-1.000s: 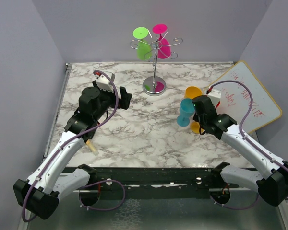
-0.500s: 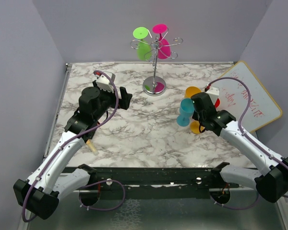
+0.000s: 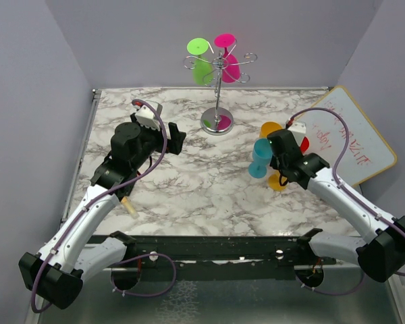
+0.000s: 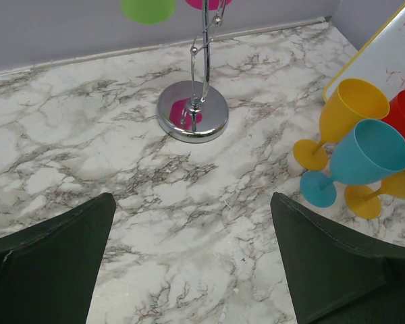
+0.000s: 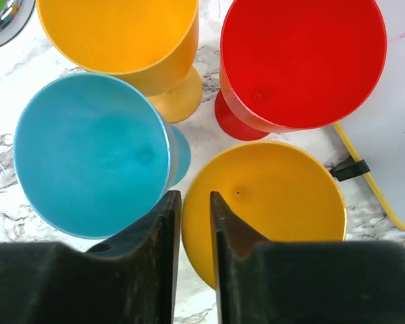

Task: Take the wine glass off the wine glass rack
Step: Place the wine glass at the center of the board.

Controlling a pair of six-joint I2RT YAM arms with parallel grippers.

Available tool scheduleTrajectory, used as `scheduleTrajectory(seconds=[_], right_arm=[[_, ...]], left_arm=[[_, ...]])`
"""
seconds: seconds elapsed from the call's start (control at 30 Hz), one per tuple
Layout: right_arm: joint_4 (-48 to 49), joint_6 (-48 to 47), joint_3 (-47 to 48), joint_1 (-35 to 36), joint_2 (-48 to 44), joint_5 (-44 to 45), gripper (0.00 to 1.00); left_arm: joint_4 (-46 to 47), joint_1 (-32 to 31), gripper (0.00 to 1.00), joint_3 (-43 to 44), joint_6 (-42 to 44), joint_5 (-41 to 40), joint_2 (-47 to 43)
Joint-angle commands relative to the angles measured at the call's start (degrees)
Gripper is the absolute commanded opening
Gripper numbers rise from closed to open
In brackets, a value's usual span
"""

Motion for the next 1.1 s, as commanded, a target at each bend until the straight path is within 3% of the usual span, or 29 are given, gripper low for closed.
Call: scheduleTrajectory(seconds=[0.0, 0.1, 0.3, 0.67, 0.83, 1.07], right_arm=[[-1.38, -0.63, 2.93, -0.24, 0.36, 0.11, 0.32], [-2.08, -0.56, 4.11, -0.27, 0.11, -0.28, 0.48], [-2.73, -4.23, 8.67, -0.25, -0.6, -5.01, 0.6], [-4.73, -4.58, 12.02, -0.24, -2.71, -4.85, 0.6], [-0.02, -6.32, 12.99, -0.24, -5.62, -12.06, 0.62], [7.84, -6.43, 11.92, -0.24, -7.15, -25.37, 0.65]], left_arm=[[-0.08, 0.53, 0.99, 1.33, 0.49, 0.79, 0.0], [0.07, 0.53, 0.99, 1.28, 0.31, 1.07, 0.25], [-0.65, 0.6, 0.99, 2.02, -0.99, 1.49, 2.17], [-1.14, 0.86, 0.99, 3.04, -0.79, 2.53, 3.54], [-5.57, 2.06, 0.99, 6.68, -1.58, 4.38, 9.0], [-3.04, 12.44, 0.99, 14.94, -7.38, 15.45, 16.88]])
